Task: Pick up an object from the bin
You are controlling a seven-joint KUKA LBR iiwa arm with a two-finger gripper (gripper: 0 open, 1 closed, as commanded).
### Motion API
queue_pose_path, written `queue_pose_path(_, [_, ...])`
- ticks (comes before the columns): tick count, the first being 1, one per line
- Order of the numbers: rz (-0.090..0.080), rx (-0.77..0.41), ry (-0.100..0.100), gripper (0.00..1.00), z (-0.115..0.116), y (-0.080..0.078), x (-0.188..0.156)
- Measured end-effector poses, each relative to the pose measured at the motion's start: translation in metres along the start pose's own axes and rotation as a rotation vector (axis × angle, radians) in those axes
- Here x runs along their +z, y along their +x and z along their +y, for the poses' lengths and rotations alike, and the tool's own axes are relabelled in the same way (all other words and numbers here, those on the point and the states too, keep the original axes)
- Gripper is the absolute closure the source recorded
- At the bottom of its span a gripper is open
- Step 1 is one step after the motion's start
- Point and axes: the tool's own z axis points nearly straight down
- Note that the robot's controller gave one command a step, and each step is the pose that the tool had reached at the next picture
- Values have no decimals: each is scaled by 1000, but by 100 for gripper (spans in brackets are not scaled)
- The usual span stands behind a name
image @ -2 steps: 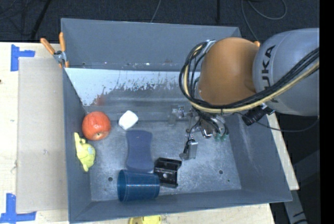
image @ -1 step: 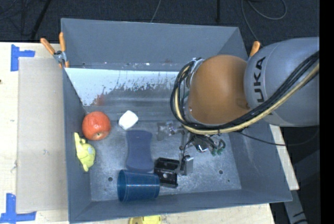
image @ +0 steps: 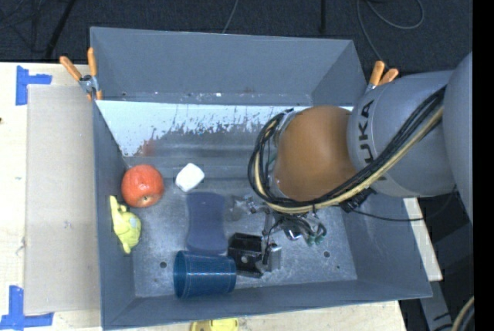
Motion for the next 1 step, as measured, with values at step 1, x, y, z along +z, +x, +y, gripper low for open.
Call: queue_pose_path(1, [0,-182,0,0,4,8,27])
